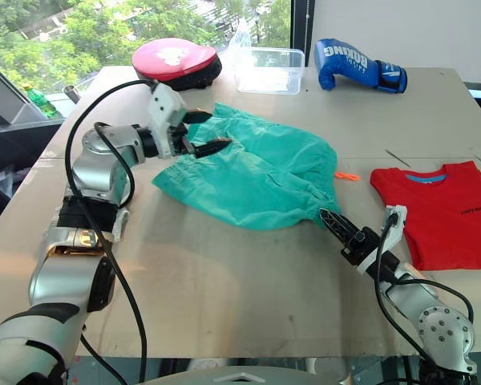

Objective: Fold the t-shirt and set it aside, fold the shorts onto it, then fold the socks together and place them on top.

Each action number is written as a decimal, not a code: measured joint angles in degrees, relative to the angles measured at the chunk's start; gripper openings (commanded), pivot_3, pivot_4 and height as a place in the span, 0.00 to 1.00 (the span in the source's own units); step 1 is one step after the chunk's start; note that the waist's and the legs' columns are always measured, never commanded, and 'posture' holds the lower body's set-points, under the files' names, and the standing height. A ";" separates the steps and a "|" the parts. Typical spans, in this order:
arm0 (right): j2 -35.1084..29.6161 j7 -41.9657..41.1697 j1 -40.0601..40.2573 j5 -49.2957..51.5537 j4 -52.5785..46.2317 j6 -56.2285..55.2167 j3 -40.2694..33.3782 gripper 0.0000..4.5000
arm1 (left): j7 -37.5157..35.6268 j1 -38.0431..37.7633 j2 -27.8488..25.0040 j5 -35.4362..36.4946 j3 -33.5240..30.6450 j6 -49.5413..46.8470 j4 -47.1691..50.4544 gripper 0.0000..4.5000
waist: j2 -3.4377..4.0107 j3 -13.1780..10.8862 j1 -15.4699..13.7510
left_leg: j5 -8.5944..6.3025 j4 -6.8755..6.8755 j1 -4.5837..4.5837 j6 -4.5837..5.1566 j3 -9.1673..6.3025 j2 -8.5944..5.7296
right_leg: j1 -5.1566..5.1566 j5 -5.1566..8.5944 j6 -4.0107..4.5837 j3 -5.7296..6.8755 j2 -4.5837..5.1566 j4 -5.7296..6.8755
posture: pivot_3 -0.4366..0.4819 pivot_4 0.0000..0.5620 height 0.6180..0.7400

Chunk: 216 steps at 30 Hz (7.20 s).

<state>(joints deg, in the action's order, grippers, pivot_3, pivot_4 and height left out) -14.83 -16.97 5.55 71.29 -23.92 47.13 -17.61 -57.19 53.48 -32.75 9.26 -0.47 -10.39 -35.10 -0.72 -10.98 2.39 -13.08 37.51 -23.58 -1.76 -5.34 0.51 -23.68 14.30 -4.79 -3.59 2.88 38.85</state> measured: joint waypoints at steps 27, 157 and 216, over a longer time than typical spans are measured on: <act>-1.72 -0.45 0.65 0.44 -0.50 -3.51 2.17 0.01 | 6.15 15.60 8.35 -9.41 0.26 13.80 -38.96 1.00 | -0.01 0.00 -0.02 | 0.00 0.00 -0.09 0.00 -0.15 -0.04 | -0.01 0.00 0.00 0.15 0.01 0.00 | 0.48 0.27 0.93; -28.05 -6.98 -54.88 -9.38 24.15 -9.87 7.05 0.00 | 22.96 30.45 7.51 -10.96 -0.84 31.89 -39.76 0.02 | 0.03 -0.25 0.19 | 0.14 0.73 -1.15 -0.16 -0.27 -0.19 | -1.10 -0.01 -0.02 0.25 0.11 0.81 | 0.48 0.27 0.93; -27.88 -17.00 2.95 -2.68 -8.39 -1.24 2.37 0.00 | -30.46 18.33 -13.53 -3.46 25.30 32.21 -8.09 0.02 | -0.54 0.08 -1.71 | 0.01 -0.08 0.14 0.15 0.40 0.73 | 0.64 -0.05 0.17 0.40 -0.27 -0.88 | 0.48 0.27 0.93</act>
<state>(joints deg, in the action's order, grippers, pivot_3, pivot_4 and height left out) -42.71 -33.97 8.51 68.61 -32.31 45.89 -15.24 -87.65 71.81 -46.28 5.79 24.83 21.82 -43.20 -1.26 -10.90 0.69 -13.07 37.42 -23.44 -1.62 -4.94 1.23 -23.04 14.25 -4.62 -3.18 2.61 37.98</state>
